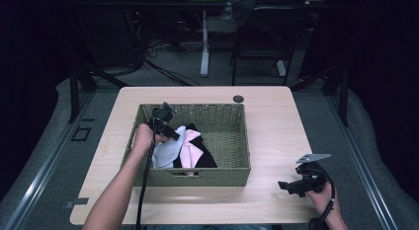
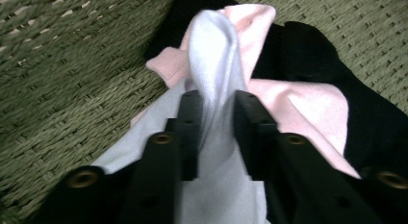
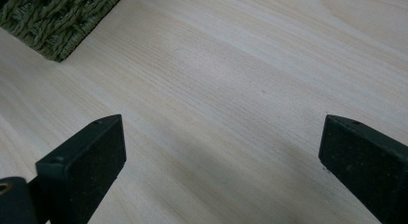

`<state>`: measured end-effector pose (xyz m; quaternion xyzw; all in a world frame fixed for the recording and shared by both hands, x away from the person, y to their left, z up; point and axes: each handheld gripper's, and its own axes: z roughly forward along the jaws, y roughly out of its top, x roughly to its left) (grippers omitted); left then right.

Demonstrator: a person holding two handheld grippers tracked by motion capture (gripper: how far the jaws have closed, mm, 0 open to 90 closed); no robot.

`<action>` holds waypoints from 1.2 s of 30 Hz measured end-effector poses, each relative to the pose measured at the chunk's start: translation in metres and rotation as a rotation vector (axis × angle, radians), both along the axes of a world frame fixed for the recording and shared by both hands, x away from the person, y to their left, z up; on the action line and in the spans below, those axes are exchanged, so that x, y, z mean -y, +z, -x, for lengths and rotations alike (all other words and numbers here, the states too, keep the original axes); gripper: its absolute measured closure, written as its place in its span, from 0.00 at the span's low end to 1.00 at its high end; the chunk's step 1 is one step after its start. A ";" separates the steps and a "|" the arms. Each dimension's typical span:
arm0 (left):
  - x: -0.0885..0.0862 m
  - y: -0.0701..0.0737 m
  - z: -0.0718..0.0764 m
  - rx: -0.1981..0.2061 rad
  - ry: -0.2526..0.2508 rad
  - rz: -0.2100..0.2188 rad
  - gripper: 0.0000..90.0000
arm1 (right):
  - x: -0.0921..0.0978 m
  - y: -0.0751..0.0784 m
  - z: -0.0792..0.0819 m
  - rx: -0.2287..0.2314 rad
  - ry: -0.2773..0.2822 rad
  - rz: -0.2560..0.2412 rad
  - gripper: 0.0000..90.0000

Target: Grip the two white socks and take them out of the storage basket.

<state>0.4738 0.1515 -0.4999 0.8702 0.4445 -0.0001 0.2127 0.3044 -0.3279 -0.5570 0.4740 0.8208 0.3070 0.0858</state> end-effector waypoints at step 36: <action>-0.028 0.104 0.024 0.164 -0.035 0.075 0.91 | 0.000 0.000 0.000 -0.008 -0.004 -0.001 0.02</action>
